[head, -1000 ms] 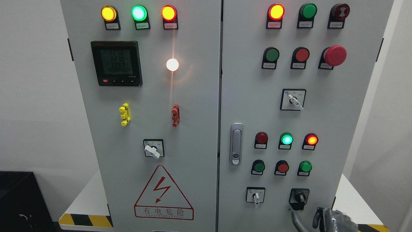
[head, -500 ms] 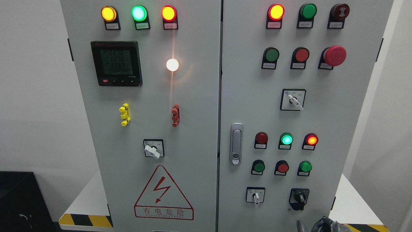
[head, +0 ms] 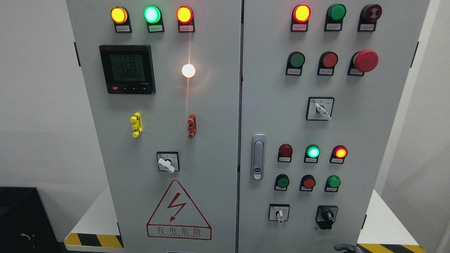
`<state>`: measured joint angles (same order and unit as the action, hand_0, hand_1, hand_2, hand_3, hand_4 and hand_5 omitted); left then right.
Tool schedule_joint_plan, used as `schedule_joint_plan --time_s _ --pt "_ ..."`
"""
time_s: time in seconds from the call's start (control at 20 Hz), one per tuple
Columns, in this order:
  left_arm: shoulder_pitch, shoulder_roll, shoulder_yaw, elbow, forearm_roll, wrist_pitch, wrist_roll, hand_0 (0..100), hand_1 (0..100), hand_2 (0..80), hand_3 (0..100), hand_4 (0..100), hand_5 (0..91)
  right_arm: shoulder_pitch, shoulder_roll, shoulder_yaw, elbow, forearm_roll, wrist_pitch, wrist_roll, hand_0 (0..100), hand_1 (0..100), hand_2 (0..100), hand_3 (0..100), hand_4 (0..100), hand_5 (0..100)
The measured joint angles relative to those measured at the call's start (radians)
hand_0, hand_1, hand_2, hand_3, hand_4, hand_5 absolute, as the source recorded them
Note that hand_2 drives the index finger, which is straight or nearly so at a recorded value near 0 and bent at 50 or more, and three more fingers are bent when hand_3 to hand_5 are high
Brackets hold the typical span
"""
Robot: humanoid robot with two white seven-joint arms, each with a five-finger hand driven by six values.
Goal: Flip black knob to close circuit
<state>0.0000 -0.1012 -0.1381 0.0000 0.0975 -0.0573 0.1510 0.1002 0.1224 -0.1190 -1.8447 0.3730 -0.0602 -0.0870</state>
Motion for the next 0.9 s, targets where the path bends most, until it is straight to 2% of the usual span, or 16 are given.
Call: schedule_joint_plan --time_s 0.15,0.35,0.55,0.7,0.9 --pt "0.000 0.000 0.000 0.000 0.000 0.000 0.000 12 56 0.0 0 0 0.0 0.023 0.000 0.006 -0.020 -0.113 -0.041 0.024 0 7 10 23 23 17" --pt "0.000 0.000 0.000 0.000 0.000 0.000 0.000 12 56 0.0 0 0 0.0 0.060 0.000 0.012 -0.044 -0.218 -0.106 0.105 0 3 0 12 15 16" --pt "0.000 0.000 0.000 0.000 0.000 0.000 0.000 12 56 0.0 0 0 0.0 0.090 0.000 0.015 -0.062 -0.294 -0.134 0.174 0 0 0 1 0 0" --pt "0.000 0.000 0.000 0.000 0.000 0.000 0.000 12 56 0.0 0 0 0.0 0.104 0.000 0.018 -0.072 -0.350 -0.139 0.214 0 0 0 0 0 0" --pt "0.000 0.000 0.000 0.000 0.000 0.000 0.000 12 56 0.0 0 0 0.0 0.116 0.000 0.019 -0.083 -0.402 -0.142 0.232 0 0 0 0 0 0"
